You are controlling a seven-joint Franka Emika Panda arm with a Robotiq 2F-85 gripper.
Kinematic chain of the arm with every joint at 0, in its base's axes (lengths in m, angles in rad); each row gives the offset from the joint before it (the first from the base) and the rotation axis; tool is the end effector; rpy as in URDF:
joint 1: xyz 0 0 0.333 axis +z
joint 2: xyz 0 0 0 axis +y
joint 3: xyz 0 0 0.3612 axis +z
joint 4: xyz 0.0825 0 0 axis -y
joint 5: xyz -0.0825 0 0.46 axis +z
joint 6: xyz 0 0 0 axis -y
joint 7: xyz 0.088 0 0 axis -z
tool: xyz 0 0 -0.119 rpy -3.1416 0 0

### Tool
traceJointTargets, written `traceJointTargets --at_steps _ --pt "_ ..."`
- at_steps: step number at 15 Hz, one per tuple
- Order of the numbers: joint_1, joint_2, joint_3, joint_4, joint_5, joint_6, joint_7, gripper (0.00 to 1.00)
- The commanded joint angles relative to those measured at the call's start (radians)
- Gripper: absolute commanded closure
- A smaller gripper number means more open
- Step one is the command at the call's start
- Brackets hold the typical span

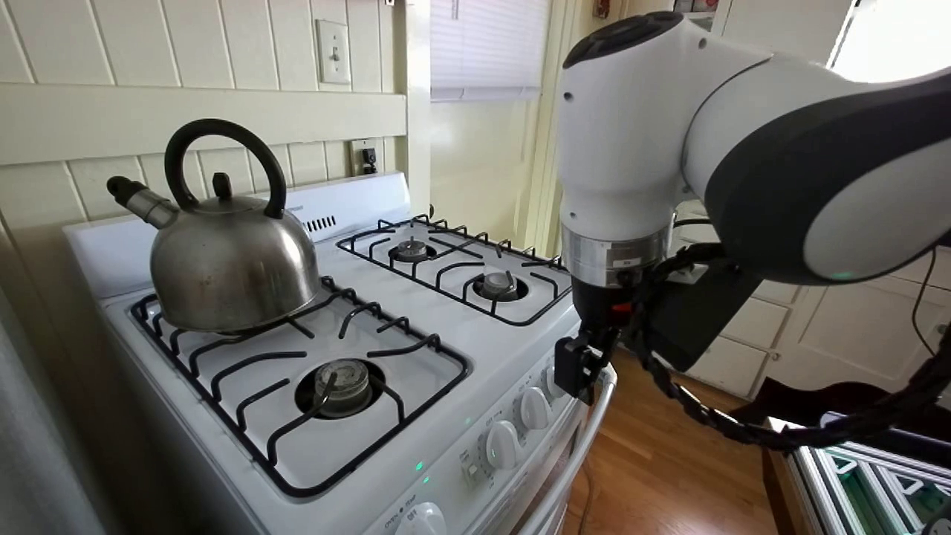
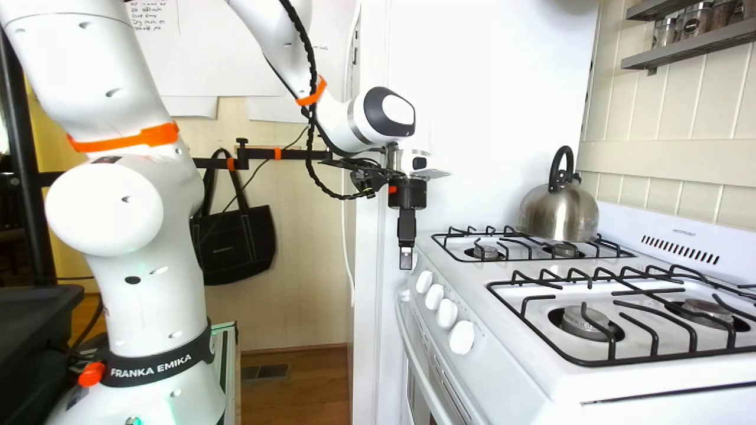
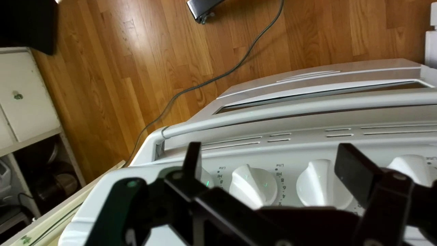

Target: Turn the second last knob on the stove to the right

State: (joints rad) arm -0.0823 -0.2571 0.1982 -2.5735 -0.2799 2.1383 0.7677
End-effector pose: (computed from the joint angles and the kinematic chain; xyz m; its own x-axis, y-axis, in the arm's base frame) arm 0.4477 0.0338 0.3192 0.8843 -0.4661 0.0265 -0.4490 -0.8336 0.3218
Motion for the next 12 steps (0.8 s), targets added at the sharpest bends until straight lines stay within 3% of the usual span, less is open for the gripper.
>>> traceJointTargets --at_steps 1,12 --pt "0.005 0.099 -0.018 0.048 -0.081 0.023 0.087 0.0" --pt "0.032 0.246 -0.113 0.122 -0.137 0.098 0.111 0.0"
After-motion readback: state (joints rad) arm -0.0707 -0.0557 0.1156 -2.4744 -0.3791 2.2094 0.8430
